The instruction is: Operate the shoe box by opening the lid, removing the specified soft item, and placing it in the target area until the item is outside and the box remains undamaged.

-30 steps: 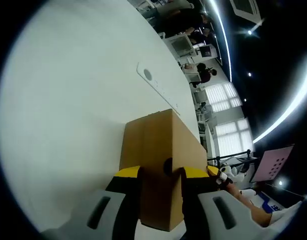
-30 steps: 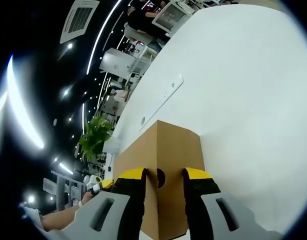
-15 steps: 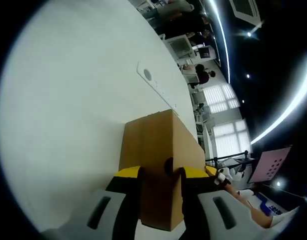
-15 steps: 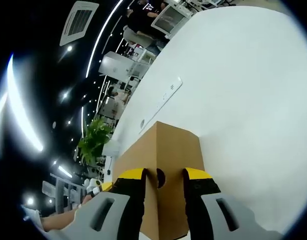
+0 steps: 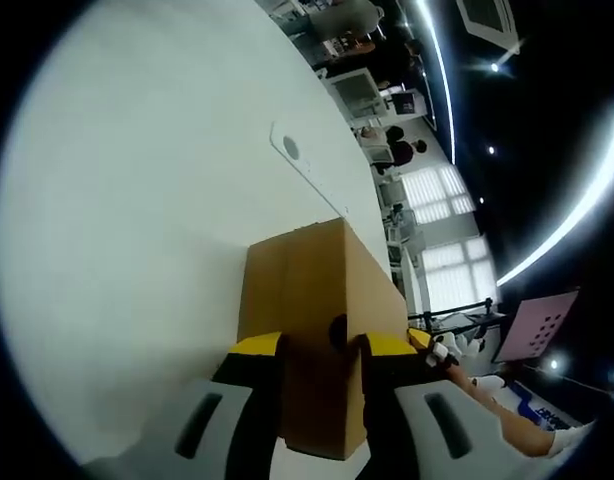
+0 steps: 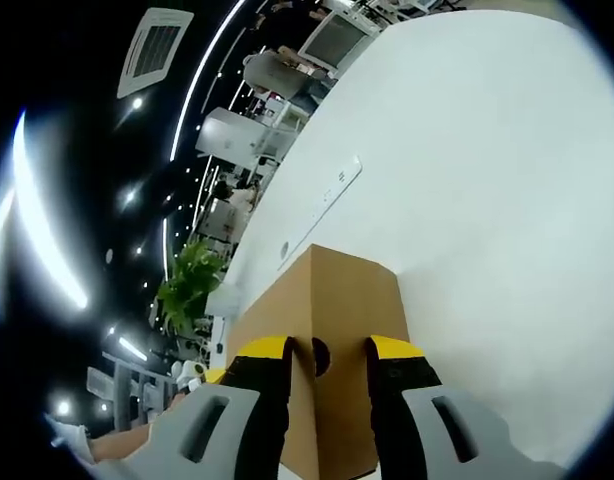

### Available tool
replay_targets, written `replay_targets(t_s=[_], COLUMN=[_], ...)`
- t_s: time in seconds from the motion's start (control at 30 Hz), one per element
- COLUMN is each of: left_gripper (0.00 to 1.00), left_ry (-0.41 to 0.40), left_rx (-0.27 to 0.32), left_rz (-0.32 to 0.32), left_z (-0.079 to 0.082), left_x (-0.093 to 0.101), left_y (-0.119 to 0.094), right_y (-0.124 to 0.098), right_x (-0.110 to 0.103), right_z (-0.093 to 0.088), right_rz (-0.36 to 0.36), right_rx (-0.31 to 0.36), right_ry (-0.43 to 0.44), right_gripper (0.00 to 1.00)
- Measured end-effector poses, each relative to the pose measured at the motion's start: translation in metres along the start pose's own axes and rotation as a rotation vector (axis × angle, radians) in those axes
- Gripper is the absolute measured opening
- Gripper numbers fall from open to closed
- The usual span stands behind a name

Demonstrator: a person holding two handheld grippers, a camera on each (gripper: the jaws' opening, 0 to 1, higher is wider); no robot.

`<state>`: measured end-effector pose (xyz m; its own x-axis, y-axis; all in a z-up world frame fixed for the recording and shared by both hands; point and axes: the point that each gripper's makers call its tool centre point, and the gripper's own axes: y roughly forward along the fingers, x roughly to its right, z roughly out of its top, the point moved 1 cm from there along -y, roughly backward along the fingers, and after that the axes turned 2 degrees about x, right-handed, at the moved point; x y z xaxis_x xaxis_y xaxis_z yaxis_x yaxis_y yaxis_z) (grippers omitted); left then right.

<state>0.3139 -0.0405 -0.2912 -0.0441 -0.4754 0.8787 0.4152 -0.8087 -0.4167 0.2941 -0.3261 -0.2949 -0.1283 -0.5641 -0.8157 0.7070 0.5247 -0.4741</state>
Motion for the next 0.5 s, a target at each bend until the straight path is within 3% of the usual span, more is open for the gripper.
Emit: replay_targets(t_s=[0.5], left_gripper=[0.30], left_ry=[-0.008], left_rx=[0.000], left_rz=[0.013], left_z=[0.0089], left_x=[-0.0088], left_y=[0.0023], right_y=[-0.0008], right_x=[0.0011], right_z=[0.0012], right_rz=[0.025], right_rx=[-0.010], right_ry=[-0.013], right_gripper=[0.28])
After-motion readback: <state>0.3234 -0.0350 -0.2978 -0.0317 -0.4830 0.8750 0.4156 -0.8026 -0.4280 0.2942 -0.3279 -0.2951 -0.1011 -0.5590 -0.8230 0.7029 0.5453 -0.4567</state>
